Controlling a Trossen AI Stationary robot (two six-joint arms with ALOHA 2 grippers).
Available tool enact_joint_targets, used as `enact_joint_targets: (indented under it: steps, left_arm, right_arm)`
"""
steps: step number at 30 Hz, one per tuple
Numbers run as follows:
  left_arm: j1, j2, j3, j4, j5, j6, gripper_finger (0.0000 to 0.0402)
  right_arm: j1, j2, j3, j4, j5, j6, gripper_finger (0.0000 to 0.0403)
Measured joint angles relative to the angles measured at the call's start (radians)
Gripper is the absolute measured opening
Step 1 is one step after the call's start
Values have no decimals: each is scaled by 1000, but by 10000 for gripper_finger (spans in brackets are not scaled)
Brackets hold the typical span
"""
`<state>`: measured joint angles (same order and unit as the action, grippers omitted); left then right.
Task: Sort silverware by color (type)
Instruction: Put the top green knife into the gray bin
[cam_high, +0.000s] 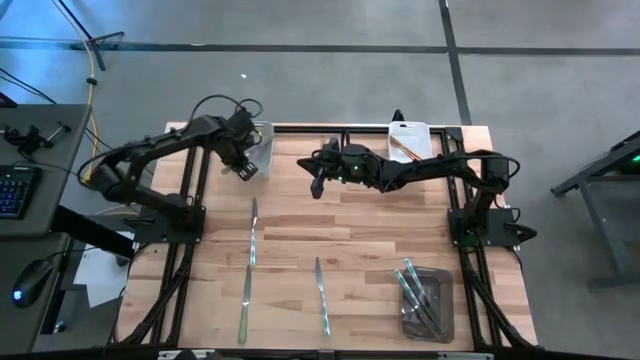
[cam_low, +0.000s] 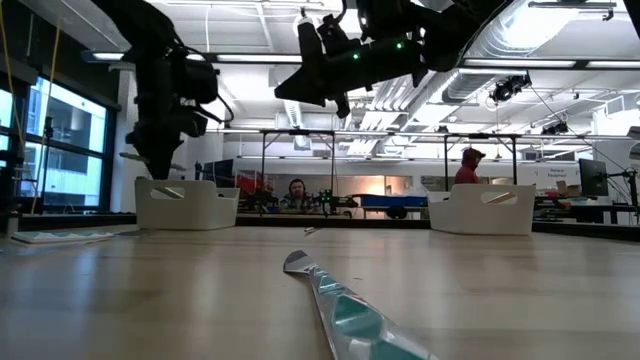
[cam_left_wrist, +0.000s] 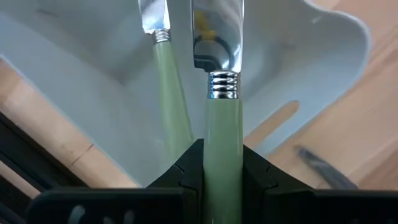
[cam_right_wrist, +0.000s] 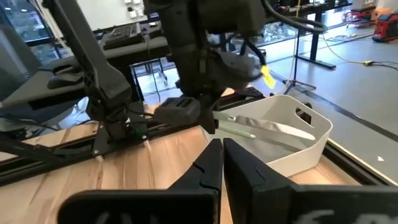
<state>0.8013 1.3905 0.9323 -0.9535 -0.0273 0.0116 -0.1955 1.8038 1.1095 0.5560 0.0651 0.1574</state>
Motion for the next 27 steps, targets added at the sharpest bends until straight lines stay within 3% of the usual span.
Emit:
enact_joint_targets:
  steps: [8,27]
  left_arm:
    - [0,65,13,-34,-3,-7,40]
    - [37,33,14,-98,-7,-44,40]
  right_arm:
    - [10,0,0,-30,-15,-1,0]
    - [13,0,0,-44,-15,-8,0]
